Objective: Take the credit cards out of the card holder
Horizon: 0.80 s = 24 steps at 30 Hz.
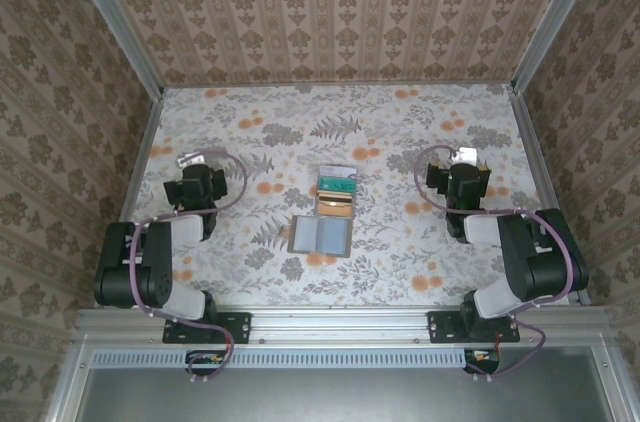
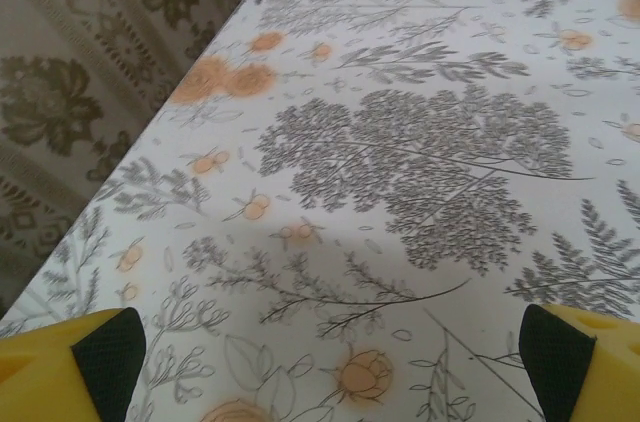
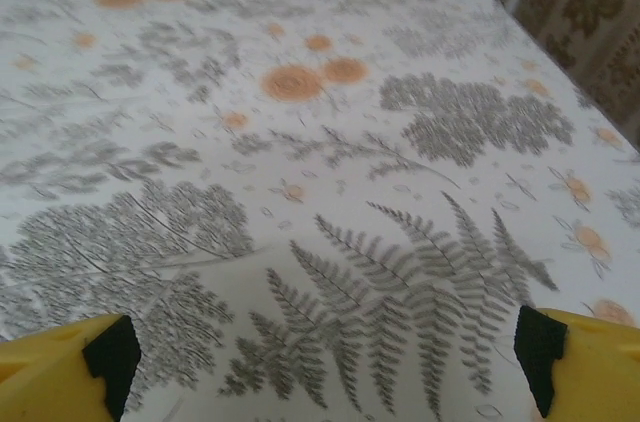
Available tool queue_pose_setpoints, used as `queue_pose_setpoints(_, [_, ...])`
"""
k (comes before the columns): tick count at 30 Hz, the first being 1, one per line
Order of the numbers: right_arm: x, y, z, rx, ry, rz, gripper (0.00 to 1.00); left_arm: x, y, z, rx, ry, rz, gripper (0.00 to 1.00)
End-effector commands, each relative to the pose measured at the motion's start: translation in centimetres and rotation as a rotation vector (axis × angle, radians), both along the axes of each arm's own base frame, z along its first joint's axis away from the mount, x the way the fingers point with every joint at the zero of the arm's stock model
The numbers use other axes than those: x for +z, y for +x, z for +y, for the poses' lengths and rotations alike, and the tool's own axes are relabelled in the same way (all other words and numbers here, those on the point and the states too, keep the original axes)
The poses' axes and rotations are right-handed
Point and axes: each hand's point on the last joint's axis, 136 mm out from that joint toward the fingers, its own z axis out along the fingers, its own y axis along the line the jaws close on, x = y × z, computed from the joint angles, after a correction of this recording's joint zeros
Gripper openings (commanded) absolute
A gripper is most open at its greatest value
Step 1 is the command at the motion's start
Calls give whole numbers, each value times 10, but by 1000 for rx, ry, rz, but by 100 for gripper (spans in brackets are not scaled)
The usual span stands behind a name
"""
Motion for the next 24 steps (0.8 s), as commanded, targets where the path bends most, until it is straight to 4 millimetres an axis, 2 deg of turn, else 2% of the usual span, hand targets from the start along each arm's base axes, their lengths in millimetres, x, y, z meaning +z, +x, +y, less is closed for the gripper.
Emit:
queue_pose_setpoints(1, [14, 6, 10, 65, 42, -86, 100, 22, 21, -26, -162, 9, -111, 100])
queue_pose_setpoints(3, [16, 9, 10, 66, 37, -99, 100, 15, 17, -25, -169, -8, -130, 100])
queue_pose_setpoints(4, [14, 9, 9, 60, 42, -83, 100, 18, 19, -24, -169, 25, -176, 100])
queue_pose_setpoints(5, [14, 10, 9, 59, 39, -90, 99, 18, 18, -28, -176, 16, -155, 100])
queue_pose_setpoints(24, [15, 10, 9, 59, 42, -87, 100, 15, 18, -28, -183, 11, -150, 100])
